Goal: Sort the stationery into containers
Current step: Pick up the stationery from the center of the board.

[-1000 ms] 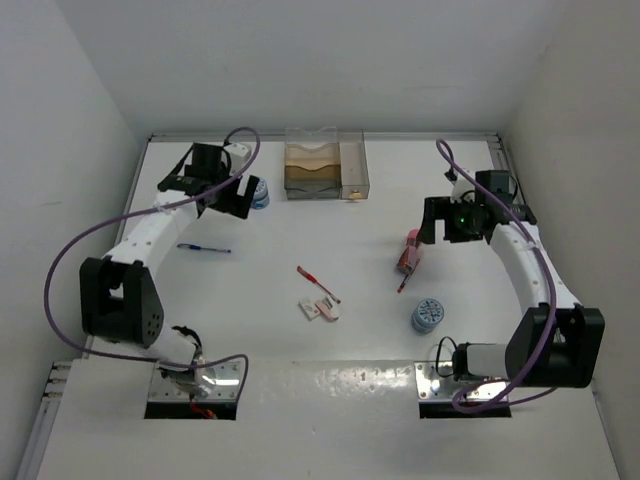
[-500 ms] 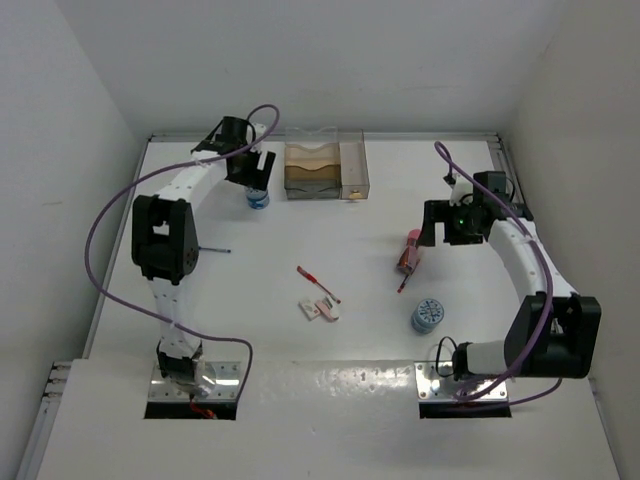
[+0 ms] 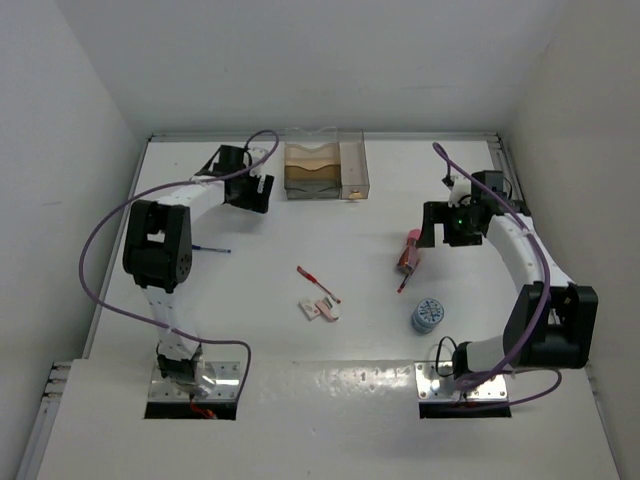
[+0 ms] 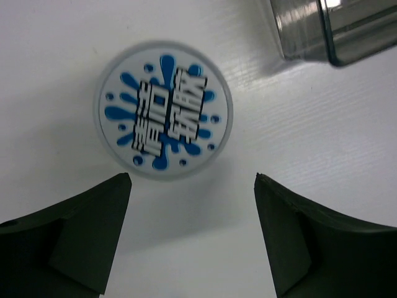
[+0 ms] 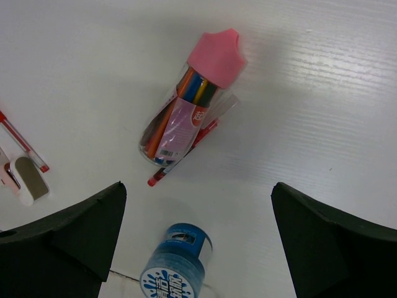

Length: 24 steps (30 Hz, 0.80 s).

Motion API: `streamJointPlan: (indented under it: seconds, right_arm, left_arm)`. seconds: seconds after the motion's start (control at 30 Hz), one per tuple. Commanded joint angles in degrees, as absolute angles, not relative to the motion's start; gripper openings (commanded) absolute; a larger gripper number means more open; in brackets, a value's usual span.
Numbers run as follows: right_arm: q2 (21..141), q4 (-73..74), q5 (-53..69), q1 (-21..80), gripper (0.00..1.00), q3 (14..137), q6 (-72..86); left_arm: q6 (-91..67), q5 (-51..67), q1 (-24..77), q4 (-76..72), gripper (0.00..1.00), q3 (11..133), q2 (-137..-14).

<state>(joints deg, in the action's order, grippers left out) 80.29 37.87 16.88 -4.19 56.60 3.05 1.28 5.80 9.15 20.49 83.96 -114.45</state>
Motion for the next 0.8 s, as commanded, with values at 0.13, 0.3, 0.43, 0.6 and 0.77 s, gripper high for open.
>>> streamJointPlan:
  seconds: [0.13,0.3,0.43,0.6,0.77]
  right_arm:
    - [80.9,38.1,16.6,-4.9,0.99,59.2,2.0]
    - [81.4,38.1,16.9,-4.9,0.99,59.4,2.2]
    - [81.5,38.2,16.9,-4.9,0.99,59.3,2.0]
    - [81.8,38.2,16.9,-4.9,0.99,59.5,1.9]
    - [82.2,38.4,16.9,-4.9,0.99,59.9,1.8]
  left_arm:
    - [1.4,7.9,7.7,-1.0,0.9,71.3,-104.0]
    - [1.7,8.0,7.7,-3.5,0.92,71.5,-105.4]
    - [1.4,9.4,7.8,-4.7,0.93,72.2,-106.3]
    - [1.5,8.7,7.8,-4.1,0.93,74.6,-108.7]
    - [1.6,8.3,7.9,-3.8,0.9,76.0,-110.2]
